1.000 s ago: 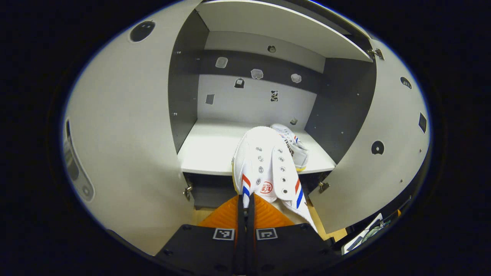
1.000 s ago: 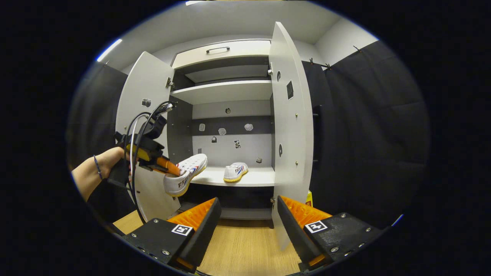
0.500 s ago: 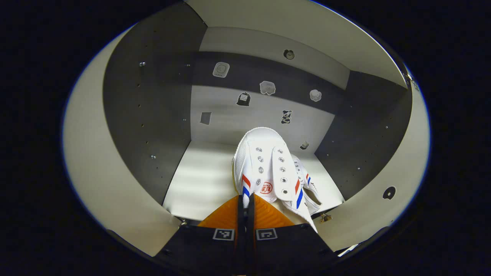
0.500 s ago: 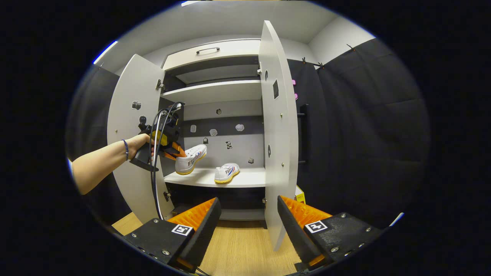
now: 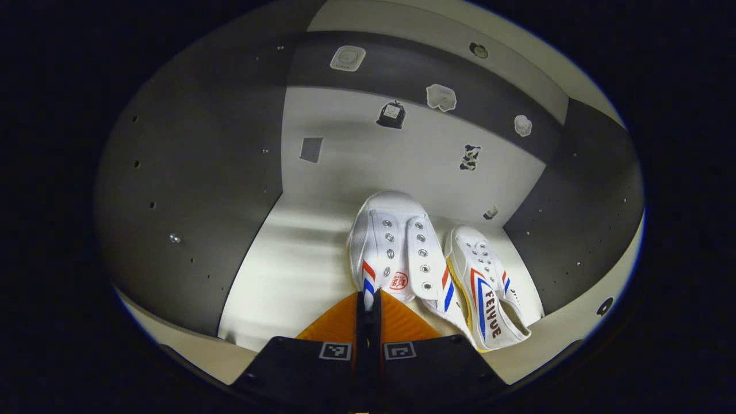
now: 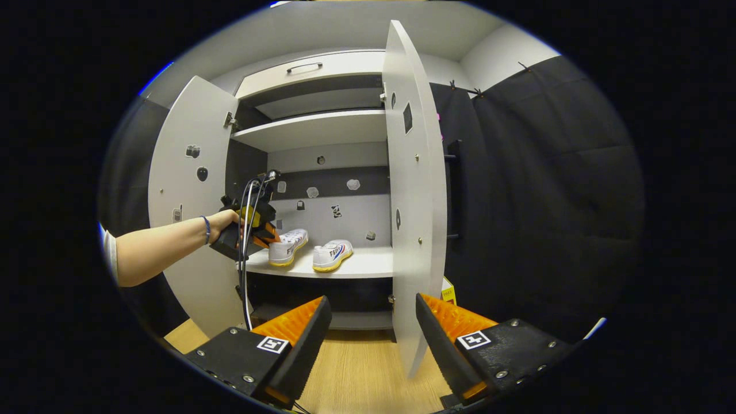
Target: Grab one shoe with the right hand and put it into the shoe cabinet, grab the other shoe with the left hand and put it into the shoe cabinet; then close the right door with the right hand and the left door with the left hand.
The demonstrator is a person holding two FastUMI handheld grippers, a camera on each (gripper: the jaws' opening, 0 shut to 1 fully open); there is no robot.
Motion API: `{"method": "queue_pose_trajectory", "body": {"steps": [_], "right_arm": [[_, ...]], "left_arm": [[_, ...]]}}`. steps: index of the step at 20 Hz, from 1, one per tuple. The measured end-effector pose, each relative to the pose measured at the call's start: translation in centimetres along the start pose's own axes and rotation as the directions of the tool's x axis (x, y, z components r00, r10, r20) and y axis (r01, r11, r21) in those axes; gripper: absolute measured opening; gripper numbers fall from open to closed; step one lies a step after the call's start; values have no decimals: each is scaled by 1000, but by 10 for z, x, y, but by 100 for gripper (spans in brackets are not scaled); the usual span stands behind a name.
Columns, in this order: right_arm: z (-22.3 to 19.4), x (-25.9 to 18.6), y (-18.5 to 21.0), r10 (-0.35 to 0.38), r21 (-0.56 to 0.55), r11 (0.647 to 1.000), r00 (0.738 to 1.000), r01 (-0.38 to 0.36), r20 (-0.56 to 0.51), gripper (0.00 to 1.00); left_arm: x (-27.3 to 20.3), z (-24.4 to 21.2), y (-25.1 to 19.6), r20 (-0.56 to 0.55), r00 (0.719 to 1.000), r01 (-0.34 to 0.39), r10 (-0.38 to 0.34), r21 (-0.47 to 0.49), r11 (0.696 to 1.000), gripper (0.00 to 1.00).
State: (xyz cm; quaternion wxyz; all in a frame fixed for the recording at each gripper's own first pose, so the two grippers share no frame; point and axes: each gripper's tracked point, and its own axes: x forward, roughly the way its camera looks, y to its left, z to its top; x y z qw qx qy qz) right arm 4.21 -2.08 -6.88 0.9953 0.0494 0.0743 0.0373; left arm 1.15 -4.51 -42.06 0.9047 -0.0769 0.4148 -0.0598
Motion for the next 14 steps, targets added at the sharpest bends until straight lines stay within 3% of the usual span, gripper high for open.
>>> {"method": "queue_pose_trajectory", "body": {"steps": [6, 8, 9, 10, 11, 12, 13, 14], "right_arm": [[-3, 2, -1, -6, 8, 1000, 1000, 6, -7, 91], [-3, 2, -1, -7, 16, 1000, 1000, 7, -9, 91], [-4, 1, -1, -7, 19, 1000, 1000, 7, -10, 91], [-4, 1, -1, -8, 20, 1000, 1000, 8, -11, 91], [-3, 0, -2, -10, 20, 1000, 1000, 10, -10, 91], [-2, -1, -3, -12, 18, 1000, 1000, 13, -9, 91], [-2, -3, -3, -14, 15, 1000, 1000, 14, -8, 91], [-2, -5, -5, -19, 13, 1000, 1000, 19, -6, 91]], "left_arm": [[6, -7, 5, -34, 999, -39, 39, 0, 999, 8], [5, 1, 1, 4, 1000, -18, 18, -18, 1000, 17], [5, 5, -1, 31, 999, -12, 13, -20, 1000, 27], [3, 9, 0, 55, 998, -27, 28, -7, 1000, 26], [2, 13, 5, 74, 996, -47, 46, 14, 999, 35], [-4, 19, 4, 101, 994, -42, 39, 31, 999, 36], [-10, 25, 1, 129, 991, -38, 33, 38, 999, 52], [-15, 29, -4, 156, 988, -20, 13, 45, 999, 46]]}}
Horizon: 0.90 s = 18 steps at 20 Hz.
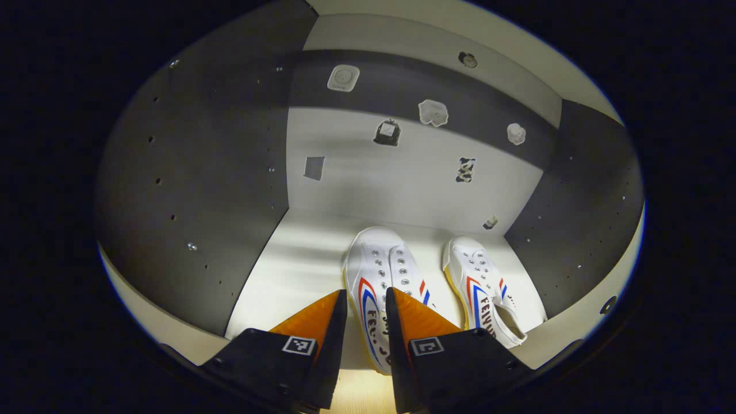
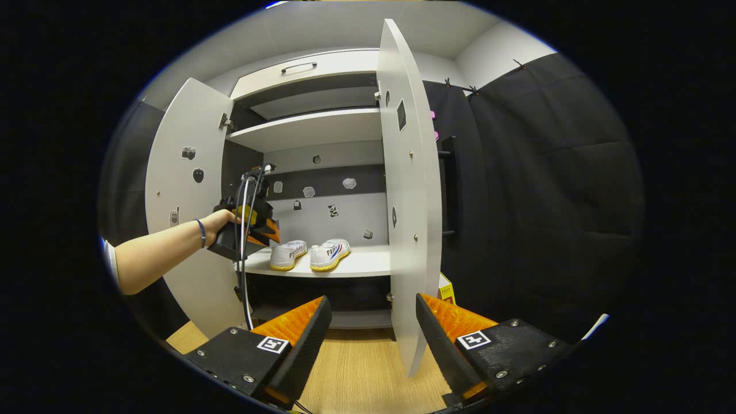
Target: Grab one shoe with the right hand and put it into the shoe cabinet, grab the other shoe with the left hand and put it into the shoe cabinet; then close the right door with the right hand and the left door with the left hand.
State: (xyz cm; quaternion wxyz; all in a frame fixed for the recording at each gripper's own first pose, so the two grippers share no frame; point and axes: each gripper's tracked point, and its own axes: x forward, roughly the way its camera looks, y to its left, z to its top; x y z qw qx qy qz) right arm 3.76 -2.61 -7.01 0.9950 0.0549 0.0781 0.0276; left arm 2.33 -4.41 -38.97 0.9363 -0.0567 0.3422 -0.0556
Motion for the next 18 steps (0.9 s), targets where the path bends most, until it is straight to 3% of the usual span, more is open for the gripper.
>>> {"method": "queue_pose_trajectory", "body": {"steps": [2, 3, 5, 7, 12, 18], "right_arm": [[2, -3, -4, -8, 0, 1000, 1000, 8, 1, 91], [2, -4, -7, -14, 0, 1000, 1000, 14, 0, 91], [4, -7, -15, -28, -6, 1000, 1000, 28, 3, 91], [4, -10, -29, -46, -18, 999, 999, 46, 3, 91], [9, -16, -72, -108, -24, 994, 994, 108, 21, 91], [7, -5, -125, -186, -28, 982, 982, 187, 19, 91]], "left_arm": [[-16, 13, 0, 52, 999, 0, -2, 36, 999, 75], [-23, 20, -1, 88, 996, 0, -4, 49, 999, 83], [-39, 33, -2, 157, 988, -1, -8, 60, 998, 83], [-59, 44, -2, 221, 975, -9, -7, 68, 998, 95], [-115, 64, 7, 373, 928, -58, 21, 90, 994, 99], [-169, 61, 11, 469, 883, -97, 11, 160, 982, 95]]}}
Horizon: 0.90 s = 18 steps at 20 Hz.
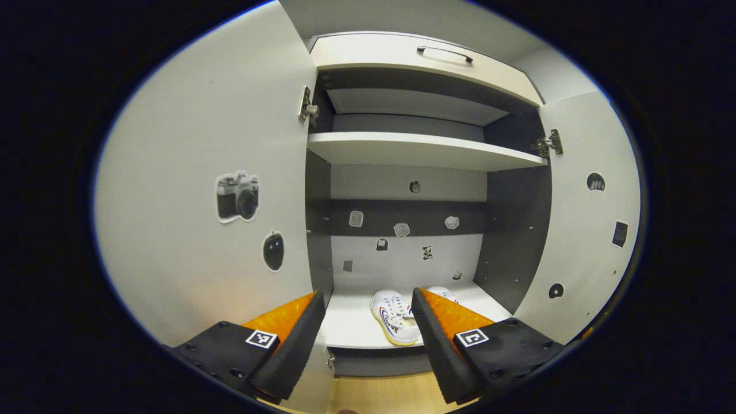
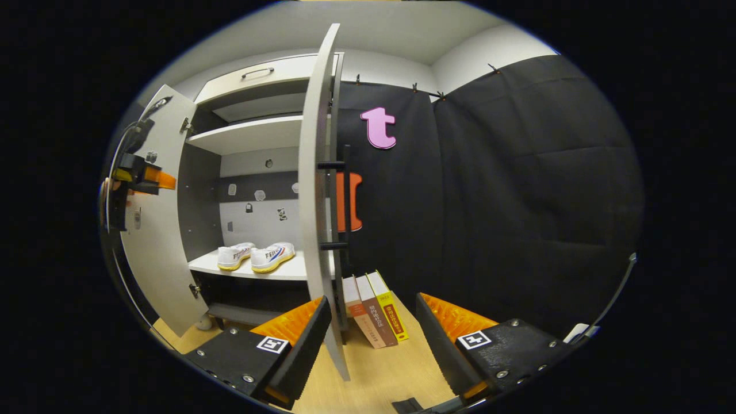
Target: Grab one shoe with the right hand and put it into the shoe cabinet, grab the other shoe with the left hand and put it into the shoe cabinet; then close the right door with the right hand and the left door with the left hand.
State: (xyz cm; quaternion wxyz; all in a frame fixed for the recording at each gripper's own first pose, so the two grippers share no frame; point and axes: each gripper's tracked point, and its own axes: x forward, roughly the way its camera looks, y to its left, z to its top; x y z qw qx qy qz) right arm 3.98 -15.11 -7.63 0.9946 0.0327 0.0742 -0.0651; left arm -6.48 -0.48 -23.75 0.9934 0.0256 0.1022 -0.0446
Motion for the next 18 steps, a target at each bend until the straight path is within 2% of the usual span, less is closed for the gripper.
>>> {"method": "queue_pose_trajectory", "body": {"steps": [2, 6, 9, 10, 13, 18], "right_arm": [[-7, 10, -10, -23, -4, 1000, 1000, 23, -16, 91], [-17, 38, -20, -41, 9, 999, 999, 42, -32, 92], [-26, 54, -25, -53, -9, 999, 998, 52, -44, 92], [-30, 56, -24, -54, -6, 999, 997, 54, -54, 93], [-28, 57, -14, -30, 15, 999, 999, 31, -36, 93], [-28, 57, 5, 11, -10, 1000, 1000, -11, -28, 92]], "left_arm": [[-13, 4, 0, 26, 1000, 10, -10, 3, 1000, 99], [-42, 12, -2, 57, 998, 40, -38, -24, 999, 97], [-60, 23, 6, 101, 995, 27, -27, -1, 1000, 99], [-67, 24, 6, 106, 994, 34, -33, -2, 999, 97], [-85, 25, 14, 112, 993, 29, -28, -11, 1000, 95], [-114, 28, 35, 129, 992, -16, 19, -22, 1000, 95]]}}
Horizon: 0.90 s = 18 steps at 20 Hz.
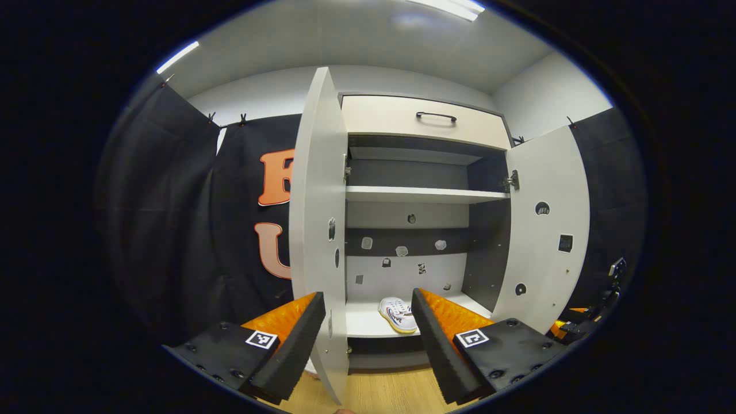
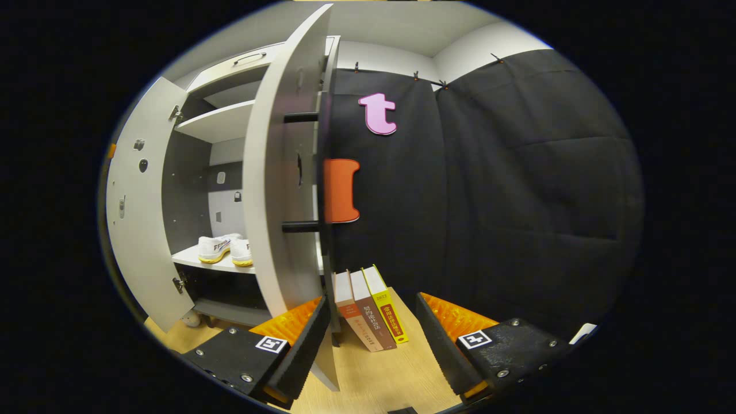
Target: Grab one shoe with the right hand and put it into the shoe cabinet, grab the other shoe with the left hand and put it into the shoe cabinet; then close the right door with the right hand and the left door with the left hand.
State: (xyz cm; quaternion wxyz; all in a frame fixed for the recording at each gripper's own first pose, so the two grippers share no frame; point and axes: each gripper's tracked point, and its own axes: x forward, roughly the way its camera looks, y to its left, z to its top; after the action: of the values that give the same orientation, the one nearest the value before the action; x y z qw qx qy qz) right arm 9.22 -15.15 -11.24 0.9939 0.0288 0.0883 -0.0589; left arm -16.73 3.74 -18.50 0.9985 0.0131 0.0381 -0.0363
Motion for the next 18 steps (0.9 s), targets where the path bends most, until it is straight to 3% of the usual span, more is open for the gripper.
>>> {"method": "queue_pose_trajectory", "body": {"steps": [10, 11, 12, 18], "right_arm": [[-2, -11, 48, 111, -20, 994, 994, -111, -12, 87], [-3, -13, 54, 125, -20, 992, 992, -125, -15, 76], [-3, -13, 62, 140, -21, 990, 990, -141, -16, 86], [-4, -7, 118, 276, -18, 961, 961, -277, -33, 86]], "left_arm": [[-46, 10, 45, 42, 995, -87, 87, -1, 996, 95], [-48, 10, 49, 46, 994, -95, 94, -1, 996, 95], [-52, 11, 55, 48, 994, -102, 102, -3, 995, 97], [-70, 7, 80, 41, 990, -138, 139, -24, 990, 97]]}}
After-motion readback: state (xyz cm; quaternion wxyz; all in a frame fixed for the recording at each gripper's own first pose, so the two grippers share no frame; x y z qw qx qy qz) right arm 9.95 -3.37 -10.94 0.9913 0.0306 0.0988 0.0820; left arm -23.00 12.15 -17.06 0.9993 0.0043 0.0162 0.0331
